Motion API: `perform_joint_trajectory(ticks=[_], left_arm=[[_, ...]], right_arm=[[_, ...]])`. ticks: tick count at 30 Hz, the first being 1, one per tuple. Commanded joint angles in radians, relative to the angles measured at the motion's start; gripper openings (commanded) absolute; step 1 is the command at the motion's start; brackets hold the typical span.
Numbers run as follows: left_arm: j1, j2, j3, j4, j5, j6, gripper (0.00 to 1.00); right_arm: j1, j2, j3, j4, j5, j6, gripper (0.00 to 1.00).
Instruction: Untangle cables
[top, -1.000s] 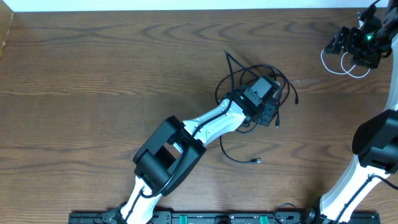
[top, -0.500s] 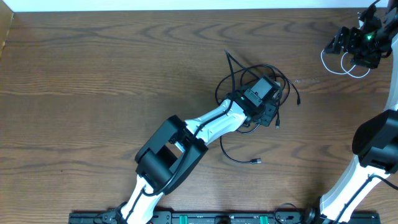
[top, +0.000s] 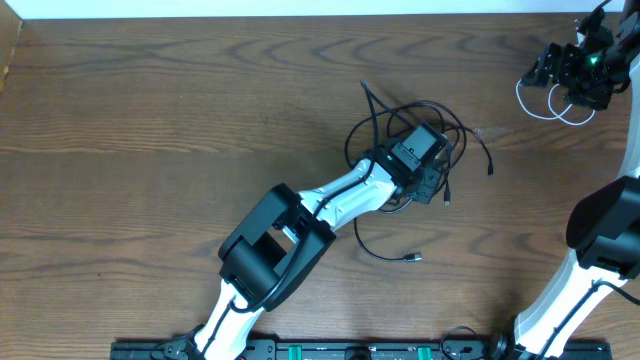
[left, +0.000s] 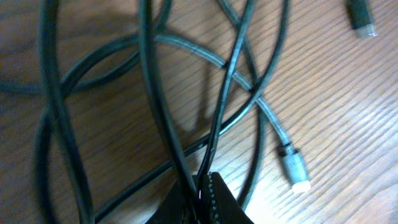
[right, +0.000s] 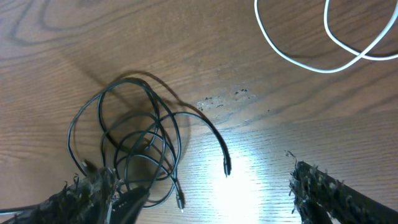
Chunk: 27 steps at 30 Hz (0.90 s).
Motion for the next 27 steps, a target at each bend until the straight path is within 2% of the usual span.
perform_joint_trajectory(ticks=[1,9,15,21,27], left_arm=[[0.039,-0.085,0.014,-0.044,-0.01,0.002,0.08],[0.142,-0.421,0.014,-0.179,-0.006,0.003,0.07],[0.224,-0.669,0.014,-0.182,0.02,0.021,0.07],[0.285,-0.82,0.014,-0.111,0.019,0.021,0.08],[0.352,-0.912,0.014,0.057,0.016,0.02,0.07]], right_arm=[[0.0,0.005,-0.008,0.003,0.001,-0.012,0.89],[0.008,0.005,-0.008,0.002,-0.092,-0.013,0.87],[0.066,0.005,-0.008,0.005,-0.219,-0.108,0.85],[0.163,0.005,-0.008,0.032,-0.27,-0.135,0.85],[0.269,0.005,-0.008,0.052,-0.27,-0.144,0.86]])
